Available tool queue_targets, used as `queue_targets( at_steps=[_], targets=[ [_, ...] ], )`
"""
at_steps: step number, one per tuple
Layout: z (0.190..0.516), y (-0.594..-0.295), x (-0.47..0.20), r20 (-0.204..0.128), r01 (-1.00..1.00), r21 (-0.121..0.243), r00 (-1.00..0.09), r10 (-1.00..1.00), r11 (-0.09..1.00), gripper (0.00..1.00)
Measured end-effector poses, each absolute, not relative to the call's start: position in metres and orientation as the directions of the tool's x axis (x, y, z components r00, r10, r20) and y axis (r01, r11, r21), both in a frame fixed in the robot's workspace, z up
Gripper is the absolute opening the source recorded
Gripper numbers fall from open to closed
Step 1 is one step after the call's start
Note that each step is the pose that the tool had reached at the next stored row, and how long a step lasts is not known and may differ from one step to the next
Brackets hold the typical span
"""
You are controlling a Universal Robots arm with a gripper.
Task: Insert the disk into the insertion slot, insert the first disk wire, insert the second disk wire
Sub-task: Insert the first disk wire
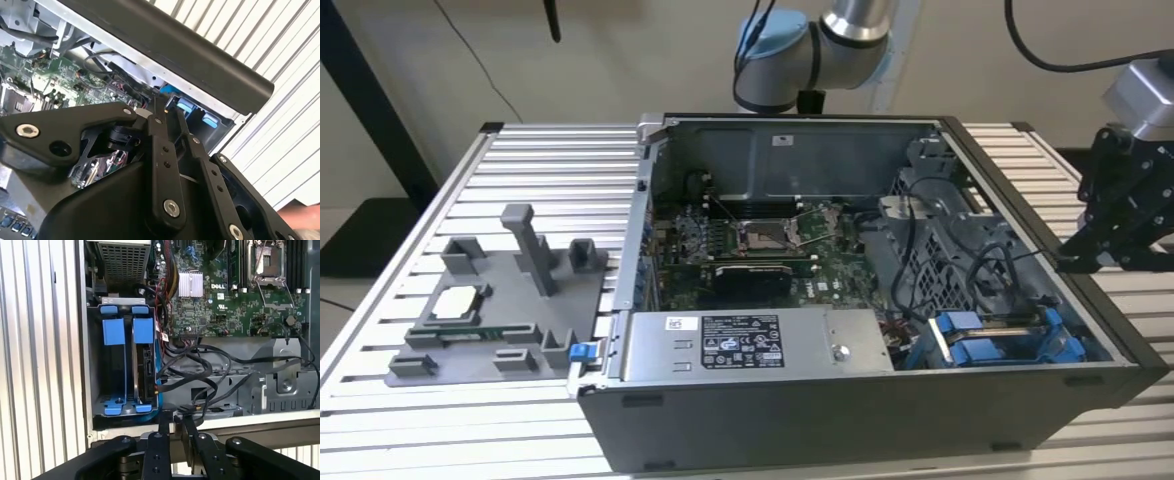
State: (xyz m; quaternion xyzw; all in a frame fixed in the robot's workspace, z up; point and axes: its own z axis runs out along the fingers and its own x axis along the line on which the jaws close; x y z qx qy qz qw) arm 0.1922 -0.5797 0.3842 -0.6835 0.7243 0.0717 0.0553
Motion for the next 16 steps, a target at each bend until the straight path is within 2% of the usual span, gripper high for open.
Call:
queue_targets(
  at_steps=[16],
  targets=[
    [0.3771, -0.5797, 0.1996, -0.194, -0.994, 0.098, -0.072, -0.978, 0.054, 1.0]
  ],
)
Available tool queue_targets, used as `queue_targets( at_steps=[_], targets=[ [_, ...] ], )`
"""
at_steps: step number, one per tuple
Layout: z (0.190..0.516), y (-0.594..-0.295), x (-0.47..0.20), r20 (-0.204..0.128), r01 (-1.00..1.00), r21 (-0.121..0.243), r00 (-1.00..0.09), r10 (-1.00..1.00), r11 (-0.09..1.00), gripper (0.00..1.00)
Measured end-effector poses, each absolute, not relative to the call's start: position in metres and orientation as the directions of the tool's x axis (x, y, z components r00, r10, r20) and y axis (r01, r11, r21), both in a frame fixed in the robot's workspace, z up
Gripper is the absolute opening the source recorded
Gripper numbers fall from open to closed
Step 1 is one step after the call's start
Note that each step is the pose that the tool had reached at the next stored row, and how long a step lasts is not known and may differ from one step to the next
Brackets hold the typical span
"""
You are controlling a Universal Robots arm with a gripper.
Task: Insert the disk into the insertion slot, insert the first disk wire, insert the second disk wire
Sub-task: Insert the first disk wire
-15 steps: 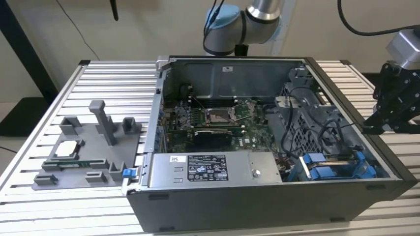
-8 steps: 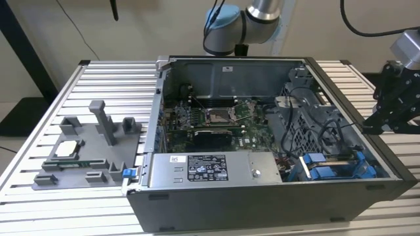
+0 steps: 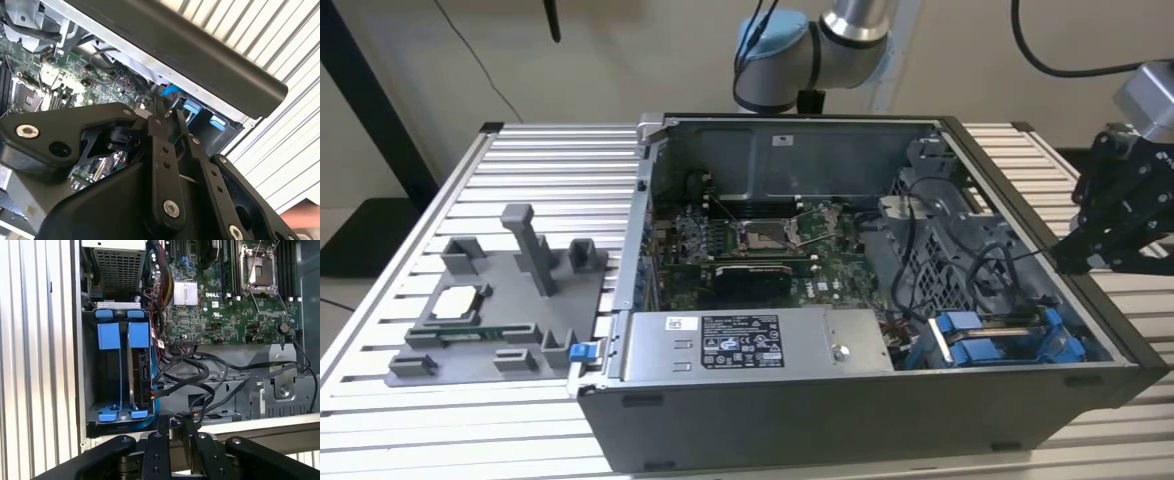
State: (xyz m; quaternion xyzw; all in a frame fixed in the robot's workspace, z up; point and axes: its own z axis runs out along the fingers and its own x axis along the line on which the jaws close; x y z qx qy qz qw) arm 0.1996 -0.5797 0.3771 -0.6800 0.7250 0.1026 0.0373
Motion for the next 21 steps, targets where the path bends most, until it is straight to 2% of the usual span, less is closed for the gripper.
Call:
queue_targets(
  at_steps=[1, 2, 21],
  targets=[
    [0.377, -0.58, 0.2, -0.194, -0.993, 0.102, -0.073, -0.978, 0.054, 1.0],
    [0.376, -0.58, 0.2, -0.194, -0.993, 0.107, -0.074, -0.978, 0.054, 0.0],
    [0.383, -0.58, 0.17, -0.205, -0.992, 0.115, -0.08, -0.976, 0.057, 0.0]
  ],
)
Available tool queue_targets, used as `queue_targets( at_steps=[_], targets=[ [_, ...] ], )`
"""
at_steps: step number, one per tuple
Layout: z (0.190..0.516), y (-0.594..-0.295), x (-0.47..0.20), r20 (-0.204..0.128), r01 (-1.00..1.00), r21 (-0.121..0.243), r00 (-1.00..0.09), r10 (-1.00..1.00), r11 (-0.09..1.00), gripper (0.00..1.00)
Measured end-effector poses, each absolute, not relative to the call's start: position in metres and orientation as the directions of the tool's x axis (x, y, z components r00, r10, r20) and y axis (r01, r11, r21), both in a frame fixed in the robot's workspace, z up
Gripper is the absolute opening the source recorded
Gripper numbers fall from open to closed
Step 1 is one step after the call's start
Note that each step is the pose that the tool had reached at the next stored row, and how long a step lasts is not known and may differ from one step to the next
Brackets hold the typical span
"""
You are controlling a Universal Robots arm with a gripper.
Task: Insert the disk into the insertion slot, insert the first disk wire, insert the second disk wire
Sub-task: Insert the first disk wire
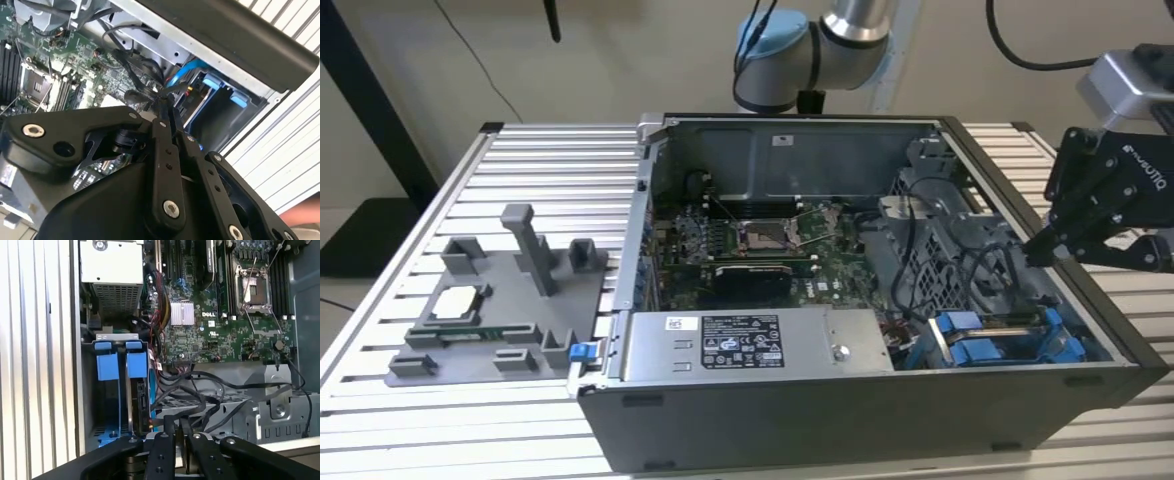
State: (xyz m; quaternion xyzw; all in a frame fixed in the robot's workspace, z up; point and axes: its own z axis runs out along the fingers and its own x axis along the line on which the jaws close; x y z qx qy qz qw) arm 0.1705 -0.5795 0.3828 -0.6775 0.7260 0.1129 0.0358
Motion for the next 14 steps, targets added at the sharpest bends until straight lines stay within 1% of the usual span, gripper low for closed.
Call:
queue_targets(
  at_steps=[10, 14],
  targets=[
    [0.384, -0.579, 0.134, -0.209, -0.992, 0.116, -0.081, -0.975, 0.057, 0.0],
    [0.381, -0.58, 0.128, -0.196, -0.992, 0.115, -0.081, -0.977, 0.059, 0.0]
  ],
)
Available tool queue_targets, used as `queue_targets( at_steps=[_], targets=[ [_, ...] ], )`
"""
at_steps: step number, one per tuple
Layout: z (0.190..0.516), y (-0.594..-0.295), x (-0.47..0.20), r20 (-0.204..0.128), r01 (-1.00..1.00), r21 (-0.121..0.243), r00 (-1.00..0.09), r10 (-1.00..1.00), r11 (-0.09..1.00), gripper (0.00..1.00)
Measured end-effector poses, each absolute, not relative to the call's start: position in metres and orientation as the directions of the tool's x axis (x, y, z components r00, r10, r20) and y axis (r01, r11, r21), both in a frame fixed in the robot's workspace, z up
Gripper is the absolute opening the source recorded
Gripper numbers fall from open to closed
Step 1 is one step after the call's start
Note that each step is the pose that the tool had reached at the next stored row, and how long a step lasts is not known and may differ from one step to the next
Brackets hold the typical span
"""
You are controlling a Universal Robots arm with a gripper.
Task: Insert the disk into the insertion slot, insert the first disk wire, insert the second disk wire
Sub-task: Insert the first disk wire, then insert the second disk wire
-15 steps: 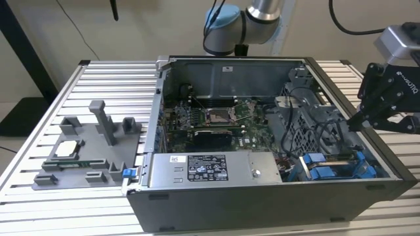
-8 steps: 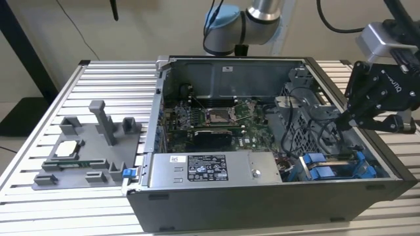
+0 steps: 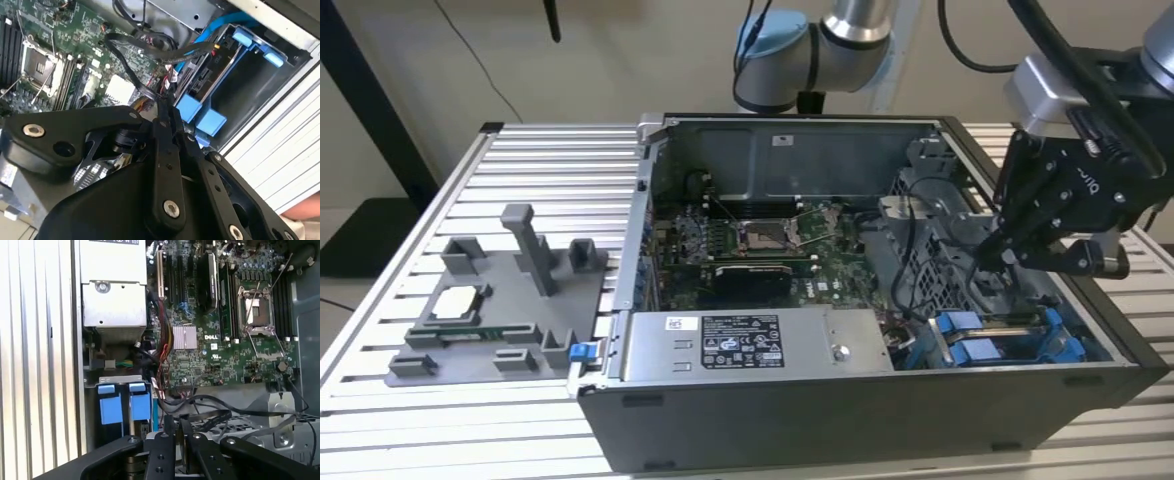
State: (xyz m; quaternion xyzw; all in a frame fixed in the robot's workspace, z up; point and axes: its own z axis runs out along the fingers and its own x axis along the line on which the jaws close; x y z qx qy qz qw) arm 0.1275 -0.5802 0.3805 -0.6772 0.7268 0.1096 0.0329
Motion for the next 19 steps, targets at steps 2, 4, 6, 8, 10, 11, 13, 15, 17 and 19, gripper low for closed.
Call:
queue_targets(
  at_steps=[2, 4, 6, 8, 10, 11, 13, 15, 17, 19],
  targets=[
    [0.3802, -0.581, 0.1253, -0.176, -0.992, 0.114, -0.081, -0.981, 0.061, 0.0],
    [0.3799, -0.5814, 0.1239, -0.154, -0.992, 0.112, -0.081, -0.985, 0.064, 0.0],
    [0.379, -0.5814, 0.1231, -0.139, -0.992, 0.111, -0.081, -0.987, 0.065, 0.0],
    [0.3779, -0.5814, 0.1223, -0.125, -0.992, 0.11, -0.081, -0.989, 0.067, 0.0],
    [0.3767, -0.5814, 0.1217, -0.113, -0.992, 0.109, -0.08, -0.99, 0.068, 0.0],
    [0.3754, -0.5814, 0.1215, -0.109, -0.992, 0.109, -0.081, -0.991, 0.069, 0.0],
    [0.3741, -0.5814, 0.1212, -0.107, -0.992, 0.109, -0.08, -0.991, 0.069, 0.0],
    [0.3742, -0.5814, 0.1212, -0.107, -0.992, 0.108, -0.08, -0.991, 0.069, 0.0],
    [0.3742, -0.5814, 0.1212, -0.107, -0.992, 0.108, -0.08, -0.991, 0.069, 0.0],
    [0.3742, -0.5814, 0.1212, -0.107, -0.992, 0.108, -0.08, -0.991, 0.069, 0.0]
  ],
)
